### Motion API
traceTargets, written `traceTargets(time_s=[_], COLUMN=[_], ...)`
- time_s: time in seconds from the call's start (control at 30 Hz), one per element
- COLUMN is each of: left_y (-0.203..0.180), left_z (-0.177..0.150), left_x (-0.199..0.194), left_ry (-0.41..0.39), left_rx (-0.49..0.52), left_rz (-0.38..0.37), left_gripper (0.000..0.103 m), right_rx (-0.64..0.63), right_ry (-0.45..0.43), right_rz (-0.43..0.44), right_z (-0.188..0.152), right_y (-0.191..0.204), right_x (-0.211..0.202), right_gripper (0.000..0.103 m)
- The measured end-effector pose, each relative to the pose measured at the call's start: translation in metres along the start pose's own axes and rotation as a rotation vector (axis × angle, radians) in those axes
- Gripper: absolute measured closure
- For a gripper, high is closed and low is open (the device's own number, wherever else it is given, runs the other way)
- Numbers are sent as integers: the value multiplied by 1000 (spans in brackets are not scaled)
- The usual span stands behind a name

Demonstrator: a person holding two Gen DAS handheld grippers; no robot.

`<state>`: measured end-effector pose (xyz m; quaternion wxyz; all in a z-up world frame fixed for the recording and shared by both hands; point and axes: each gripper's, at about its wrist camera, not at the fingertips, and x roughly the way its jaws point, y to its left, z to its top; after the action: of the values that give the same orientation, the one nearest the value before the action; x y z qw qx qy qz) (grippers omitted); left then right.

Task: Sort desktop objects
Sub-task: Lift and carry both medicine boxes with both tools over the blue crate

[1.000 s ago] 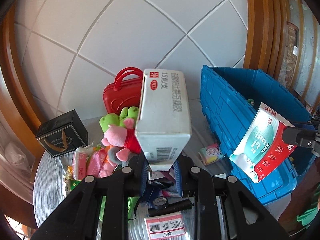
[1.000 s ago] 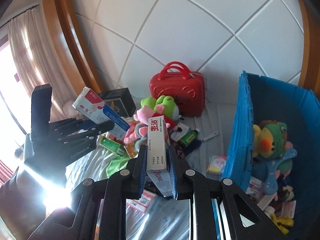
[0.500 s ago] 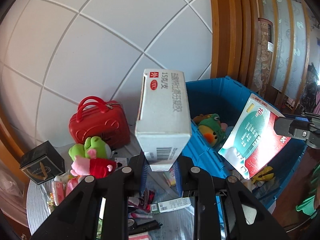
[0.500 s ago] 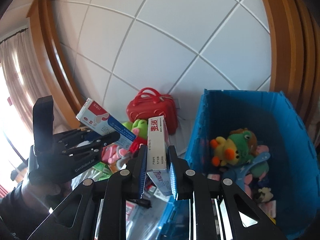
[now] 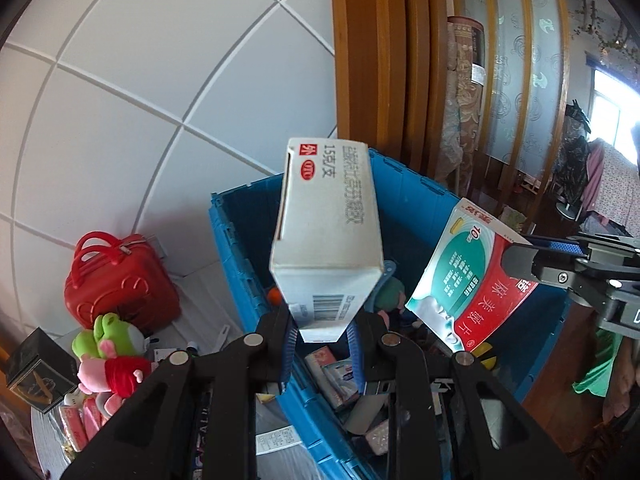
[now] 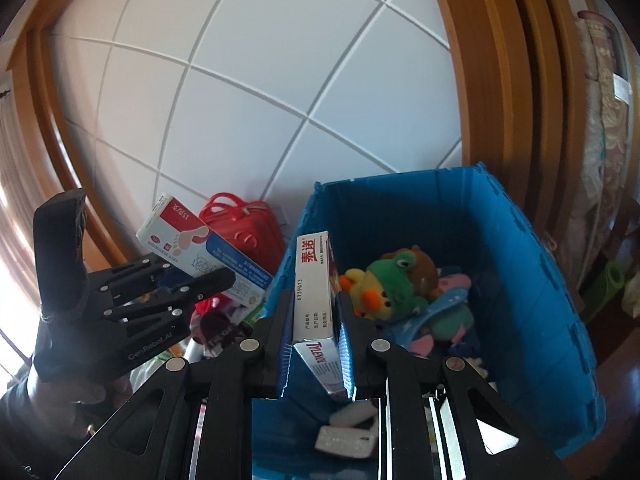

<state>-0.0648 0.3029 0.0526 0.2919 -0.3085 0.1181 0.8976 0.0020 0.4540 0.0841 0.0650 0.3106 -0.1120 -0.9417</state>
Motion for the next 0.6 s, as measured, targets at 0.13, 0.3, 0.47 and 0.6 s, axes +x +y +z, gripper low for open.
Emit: traceTargets(time_s=[0.13,0.3,0.47,0.6], left_y=[-21,-42,-53,-58], left_z=[12,23,28,31], left_x=[15,34,48,55], left_ry=[11,32,50,56], left_rx=[25,47,55,56], left_rz=[-43,-73,-80,-82], left_gripper=[81,81,81,81], right_rx=[31,65,78,78], right_ry=[4,20,44,58], right_rz=[-37,-70,-98,-113], right_z=[-1,-3,-7,-9], right_y=[-24,-50,-67,-73], right_x=[-1,1,9,14], right_gripper=[83,83,83,83])
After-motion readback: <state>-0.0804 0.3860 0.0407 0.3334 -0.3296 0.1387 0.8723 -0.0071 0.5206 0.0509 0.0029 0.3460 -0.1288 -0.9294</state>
